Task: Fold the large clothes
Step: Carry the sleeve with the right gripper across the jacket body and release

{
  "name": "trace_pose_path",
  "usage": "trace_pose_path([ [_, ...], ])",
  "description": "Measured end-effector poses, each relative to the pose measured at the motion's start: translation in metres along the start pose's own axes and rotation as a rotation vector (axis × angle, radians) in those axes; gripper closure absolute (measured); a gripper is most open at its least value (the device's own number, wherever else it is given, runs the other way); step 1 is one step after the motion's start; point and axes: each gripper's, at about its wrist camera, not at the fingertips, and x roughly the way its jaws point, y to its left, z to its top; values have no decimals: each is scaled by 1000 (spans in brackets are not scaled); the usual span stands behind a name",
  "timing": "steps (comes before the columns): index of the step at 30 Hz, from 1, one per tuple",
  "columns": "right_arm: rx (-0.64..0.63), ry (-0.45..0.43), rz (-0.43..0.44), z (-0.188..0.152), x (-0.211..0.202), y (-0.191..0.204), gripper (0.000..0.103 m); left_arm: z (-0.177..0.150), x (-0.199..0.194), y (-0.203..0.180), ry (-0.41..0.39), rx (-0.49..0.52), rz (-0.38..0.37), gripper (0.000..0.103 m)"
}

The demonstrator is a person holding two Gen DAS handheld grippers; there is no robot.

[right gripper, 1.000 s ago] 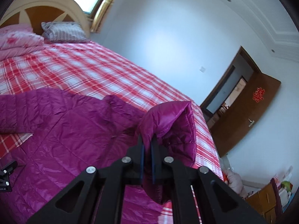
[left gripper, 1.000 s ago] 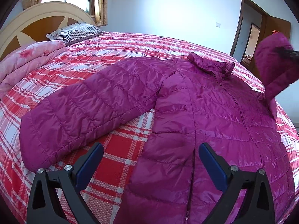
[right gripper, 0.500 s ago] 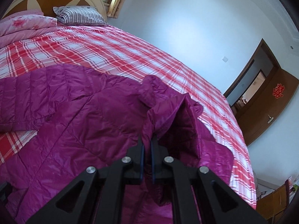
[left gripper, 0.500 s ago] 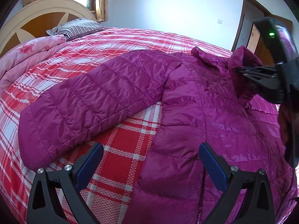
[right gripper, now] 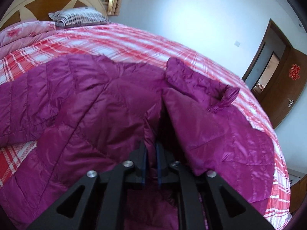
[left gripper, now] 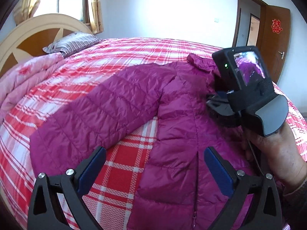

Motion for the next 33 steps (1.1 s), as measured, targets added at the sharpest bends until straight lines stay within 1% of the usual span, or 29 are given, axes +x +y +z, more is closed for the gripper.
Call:
trace_pose_path([
  [1,18,7,37,1,-2,-4,67,5,-3,-1,-5,12,1,1],
  [2,52,-4,78,2,-8,-10,51,12,-7,-2,-17,25,8,1],
  [3,102,-29,140,2,-18,-20,43,19,-11,-3,-34,33,15,1],
  [4,142,-61,182,2,-29,-30,35,27,-14,-4,-51,36,20,1],
  [6,191,-114,191,0,-49,-50,35,43,-18,-7,-77,30,24,1],
  [9,259,-161,200,-6,-66,-78,34,68,-14,-22,-108,39,21,1],
  [13,361,-199,143,-23,-75,-126,33,88,1,-57,-129,96,22,1],
  [15,416,-210,123,-33,-79,-146,31,90,5,-65,-137,107,42,1],
  [17,480,-232,128,-41,-86,-164,26,87,12,-68,-111,90,23,1],
  [20,520,-289,199,-45,-99,-178,26,72,23,-69,-57,92,25,1],
  [21,538,-324,232,-46,-105,-184,25,67,26,-68,-37,100,28,1],
  [22,562,-343,238,-48,-110,-189,23,63,27,-66,-29,102,31,1],
  [23,617,-346,235,-52,-111,-200,23,60,27,-63,-29,99,35,1],
  [25,782,-303,250,-64,-100,-223,21,57,27,-58,-26,88,37,1],
  [26,868,-251,278,-71,-88,-235,20,57,27,-56,-25,81,37,1],
  [27,928,-186,290,-76,-72,-241,20,58,27,-54,-25,73,36,1],
  [28,948,-122,284,-80,-56,-243,20,58,26,-51,-27,66,35,1],
  [29,943,-61,301,-80,-39,-238,20,59,24,-50,-29,63,33,1],
  [30,940,-35,343,-78,-29,-233,21,60,22,-49,-35,63,35,1],
  [31,927,-21,422,-72,-21,-223,21,60,18,-47,-41,65,39,1],
  [32,887,-24,540,-59,-18,-207,21,61,16,-45,-47,66,43,1],
  [33,857,-51,637,-50,-21,-196,21,62,12,-42,-55,65,49,1],
])
